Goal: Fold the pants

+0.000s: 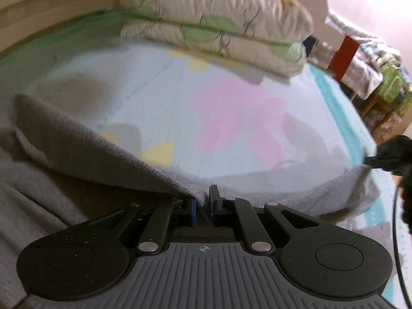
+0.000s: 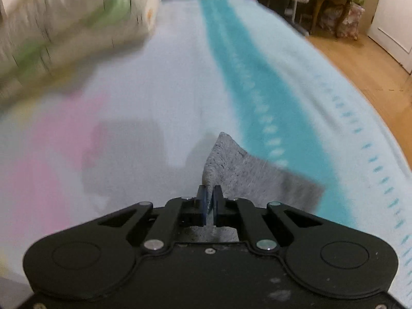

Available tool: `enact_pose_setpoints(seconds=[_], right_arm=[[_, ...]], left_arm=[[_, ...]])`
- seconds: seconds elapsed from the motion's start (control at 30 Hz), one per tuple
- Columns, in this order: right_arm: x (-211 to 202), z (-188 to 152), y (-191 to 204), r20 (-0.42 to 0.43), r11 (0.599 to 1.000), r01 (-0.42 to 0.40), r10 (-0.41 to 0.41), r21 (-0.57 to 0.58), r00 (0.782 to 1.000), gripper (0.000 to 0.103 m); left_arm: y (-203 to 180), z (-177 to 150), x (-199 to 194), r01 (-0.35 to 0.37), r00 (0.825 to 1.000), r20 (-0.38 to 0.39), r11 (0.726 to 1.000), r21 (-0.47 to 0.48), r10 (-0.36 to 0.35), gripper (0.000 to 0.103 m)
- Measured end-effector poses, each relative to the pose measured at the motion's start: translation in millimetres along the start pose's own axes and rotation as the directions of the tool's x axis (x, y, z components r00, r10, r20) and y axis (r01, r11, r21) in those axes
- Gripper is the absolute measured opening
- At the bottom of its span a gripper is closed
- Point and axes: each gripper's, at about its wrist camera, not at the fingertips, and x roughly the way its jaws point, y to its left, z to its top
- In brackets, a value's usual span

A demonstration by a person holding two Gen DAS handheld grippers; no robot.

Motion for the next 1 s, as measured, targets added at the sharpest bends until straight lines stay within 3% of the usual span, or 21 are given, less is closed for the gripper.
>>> enact_pose_setpoints(seconds=[0.17, 0.33, 0.57, 0.9, 1.0], right_arm=[[-90.7, -9.1, -47.9, 0.124, 0.993, -0.111, 0.107, 0.025, 0.986, 0.005], [-138.1, -61.7, -86.0, 0.096, 0.987, -0.15, 0.145, 0.049, 0.985, 0.005], [-115.1, -129.3, -130.1, -0.105, 0.982, -0.136, 0.15, 0.131, 0.983, 0.005], [-110.8, -131.0, -170.7, -0.089, 0.972, -0.096, 0.118, 0.216, 0.989, 0.017], [-102.8, -138.4, -186.6, -0.091, 0.967, -0.067, 0.092, 0.246, 0.992, 0.042]], left_arm=[[-11.8, -9.2, -43.0, 0.016, 0.997, 0.072, 0.999, 0.041, -0.019, 0.009], [-11.7, -40.8, -62.8, 0.025, 1.0, 0.008, 0.999, 0.033, -0.025, 0.009], [-9.0, -82.1, -40.0, 0.002, 0.981, -0.195, 1.0, -0.001, -0.003, 0.009], [-18.6, -91.4, -34.5, -0.023, 0.977, -0.21, 0.999, 0.022, 0.027, 0.009], [-17.7, -96.0, -34.8, -0.029, 0.976, -0.216, 0.999, 0.023, 0.033, 0.009]])
